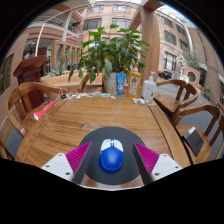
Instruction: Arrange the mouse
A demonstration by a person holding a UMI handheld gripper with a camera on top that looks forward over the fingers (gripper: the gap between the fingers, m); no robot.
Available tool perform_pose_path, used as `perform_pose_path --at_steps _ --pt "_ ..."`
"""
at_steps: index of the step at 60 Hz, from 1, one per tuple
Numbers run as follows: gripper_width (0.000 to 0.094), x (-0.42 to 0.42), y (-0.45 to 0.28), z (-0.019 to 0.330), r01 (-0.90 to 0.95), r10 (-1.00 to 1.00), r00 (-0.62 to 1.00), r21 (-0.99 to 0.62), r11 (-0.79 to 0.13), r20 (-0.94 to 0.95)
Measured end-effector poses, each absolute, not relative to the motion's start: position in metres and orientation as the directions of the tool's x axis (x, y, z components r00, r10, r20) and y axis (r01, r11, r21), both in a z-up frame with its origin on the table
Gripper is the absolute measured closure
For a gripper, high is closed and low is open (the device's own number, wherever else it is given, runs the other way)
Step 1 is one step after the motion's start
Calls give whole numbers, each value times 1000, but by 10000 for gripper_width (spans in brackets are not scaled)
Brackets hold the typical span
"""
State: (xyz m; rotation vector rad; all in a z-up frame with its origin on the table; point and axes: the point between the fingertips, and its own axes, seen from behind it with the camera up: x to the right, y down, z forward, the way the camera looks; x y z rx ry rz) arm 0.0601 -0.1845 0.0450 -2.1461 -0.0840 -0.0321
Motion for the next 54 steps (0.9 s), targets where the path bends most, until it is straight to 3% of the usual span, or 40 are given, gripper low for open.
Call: perform_pose_path --at_steps 10,20,54 --pt "81 62 -216 102 59 14 998 -875 -481 60" --pt "79 61 -249 136 60 -3 998 -896 -441 68" --pt "83 64 -302 131 48 -24 997 -876 -480 68"
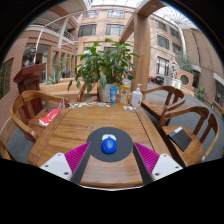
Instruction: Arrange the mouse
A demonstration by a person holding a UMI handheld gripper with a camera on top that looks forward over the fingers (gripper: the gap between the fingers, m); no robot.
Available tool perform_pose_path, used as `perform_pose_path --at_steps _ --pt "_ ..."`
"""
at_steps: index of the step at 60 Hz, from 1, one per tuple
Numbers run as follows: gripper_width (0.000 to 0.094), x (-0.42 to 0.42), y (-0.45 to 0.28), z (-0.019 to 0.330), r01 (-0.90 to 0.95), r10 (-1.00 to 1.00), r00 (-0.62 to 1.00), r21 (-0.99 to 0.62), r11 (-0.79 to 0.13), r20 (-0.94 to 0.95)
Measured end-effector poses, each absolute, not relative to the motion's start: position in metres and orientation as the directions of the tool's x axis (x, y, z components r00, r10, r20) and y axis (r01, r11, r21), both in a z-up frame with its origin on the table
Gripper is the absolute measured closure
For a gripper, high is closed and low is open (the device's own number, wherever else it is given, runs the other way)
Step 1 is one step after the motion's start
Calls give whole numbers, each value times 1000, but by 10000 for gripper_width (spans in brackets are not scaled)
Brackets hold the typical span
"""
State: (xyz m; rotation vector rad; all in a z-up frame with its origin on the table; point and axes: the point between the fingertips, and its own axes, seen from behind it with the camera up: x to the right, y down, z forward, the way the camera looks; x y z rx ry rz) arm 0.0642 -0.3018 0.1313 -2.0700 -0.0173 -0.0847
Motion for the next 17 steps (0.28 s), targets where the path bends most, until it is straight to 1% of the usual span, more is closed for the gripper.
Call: perform_pose_path --at_steps 8,17 --pt "83 64 -301 131 45 -24 998 -876 -480 65" --pt "81 65 -296 120 43 -30 997 -868 -495 67"
